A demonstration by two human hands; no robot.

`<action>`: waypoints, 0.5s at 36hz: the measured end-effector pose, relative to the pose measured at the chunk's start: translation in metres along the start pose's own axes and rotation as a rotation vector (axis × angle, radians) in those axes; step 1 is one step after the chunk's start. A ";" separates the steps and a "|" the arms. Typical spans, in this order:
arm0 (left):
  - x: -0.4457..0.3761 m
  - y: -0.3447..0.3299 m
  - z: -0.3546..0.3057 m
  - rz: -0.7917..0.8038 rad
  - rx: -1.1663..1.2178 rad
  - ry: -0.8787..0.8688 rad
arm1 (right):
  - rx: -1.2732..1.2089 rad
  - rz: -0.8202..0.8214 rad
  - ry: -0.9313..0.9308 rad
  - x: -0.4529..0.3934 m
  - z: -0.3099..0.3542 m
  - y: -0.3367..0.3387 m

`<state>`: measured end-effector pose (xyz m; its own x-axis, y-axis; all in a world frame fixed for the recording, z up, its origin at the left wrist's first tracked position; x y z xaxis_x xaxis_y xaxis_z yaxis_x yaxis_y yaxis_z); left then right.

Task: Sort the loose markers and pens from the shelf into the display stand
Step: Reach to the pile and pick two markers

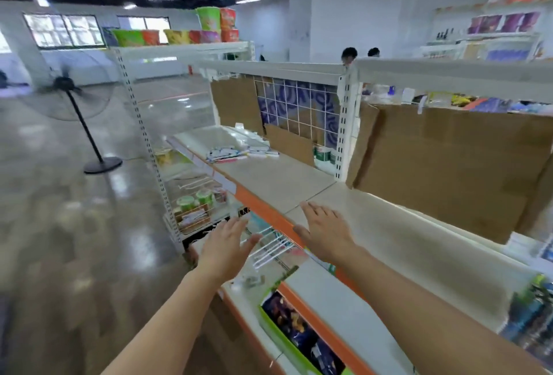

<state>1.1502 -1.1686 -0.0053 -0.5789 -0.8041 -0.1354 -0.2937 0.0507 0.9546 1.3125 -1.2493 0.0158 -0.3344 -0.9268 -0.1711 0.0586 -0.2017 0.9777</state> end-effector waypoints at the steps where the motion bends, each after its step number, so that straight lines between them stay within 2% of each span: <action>1: -0.004 -0.002 0.009 0.015 -0.015 0.003 | 0.003 0.003 0.002 -0.007 0.008 -0.004; 9: -0.030 -0.013 0.059 0.081 -0.030 0.038 | -0.019 0.074 0.011 -0.052 0.045 -0.040; 18: -0.095 -0.035 0.089 0.122 0.002 0.070 | -0.017 0.082 0.023 -0.134 0.044 -0.061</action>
<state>1.1479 -1.0414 -0.0495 -0.5561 -0.8311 0.0010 -0.2257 0.1521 0.9623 1.3118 -1.0988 -0.0158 -0.3065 -0.9473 -0.0932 0.1012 -0.1298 0.9864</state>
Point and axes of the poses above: each hand's wrist, its own x-axis away from the middle knuckle, its own y-axis out of the back of the hand, z = x × y, the point moved 10 cm from there along -x, towards the middle knuckle, and after that the axes turned 6 degrees about -z, right-handed, at the moved point
